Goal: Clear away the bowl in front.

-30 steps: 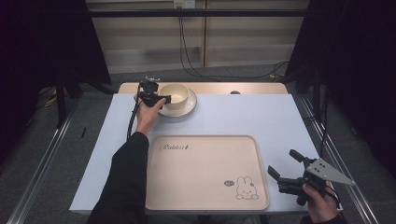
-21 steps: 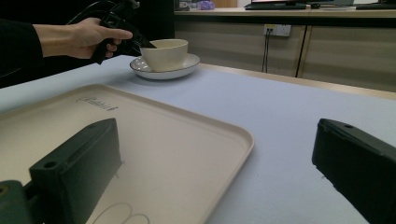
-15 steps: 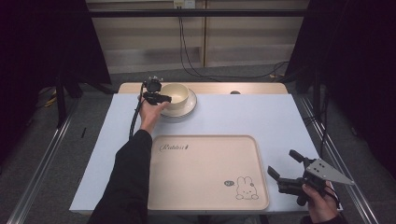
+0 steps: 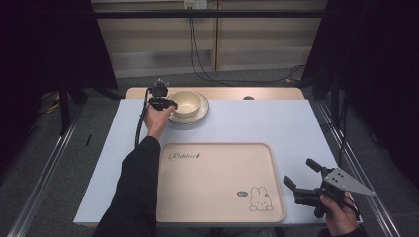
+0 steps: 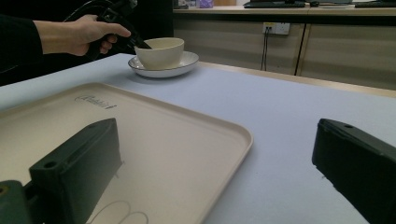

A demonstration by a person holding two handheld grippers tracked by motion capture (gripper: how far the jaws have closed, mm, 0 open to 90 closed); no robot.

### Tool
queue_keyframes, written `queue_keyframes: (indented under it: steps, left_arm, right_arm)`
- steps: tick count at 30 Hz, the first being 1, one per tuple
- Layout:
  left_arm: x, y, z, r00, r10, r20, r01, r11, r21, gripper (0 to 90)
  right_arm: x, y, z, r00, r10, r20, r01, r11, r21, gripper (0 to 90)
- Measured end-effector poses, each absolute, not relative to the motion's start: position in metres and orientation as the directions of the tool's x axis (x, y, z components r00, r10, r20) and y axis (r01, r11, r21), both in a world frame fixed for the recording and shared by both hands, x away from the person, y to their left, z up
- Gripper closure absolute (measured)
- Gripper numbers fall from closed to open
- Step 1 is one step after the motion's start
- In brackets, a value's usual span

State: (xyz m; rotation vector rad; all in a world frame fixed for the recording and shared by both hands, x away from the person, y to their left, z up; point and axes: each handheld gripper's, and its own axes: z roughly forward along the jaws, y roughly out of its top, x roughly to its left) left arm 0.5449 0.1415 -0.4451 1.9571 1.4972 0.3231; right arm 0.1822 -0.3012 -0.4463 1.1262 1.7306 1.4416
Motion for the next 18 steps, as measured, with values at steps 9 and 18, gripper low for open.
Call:
queue_keyframes:
  steps: [9,18]
  left_arm:
    - [0.5449,0.1392,-0.4482,0.31,0.934,-0.175,0.787,-0.149,0.598,78.0]
    - [0.546,0.1363,-0.4531,0.281,0.937,-0.21,0.803,-0.109,0.586,75.8]
  right_arm:
    - [0.1819,-0.3011,-0.4462,-0.451,0.89,0.061,0.222,0.046,0.974,0.8]
    - [0.1828,-0.3017,-0.4473,-0.447,0.892,0.074,0.233,0.035,0.972,0.9]
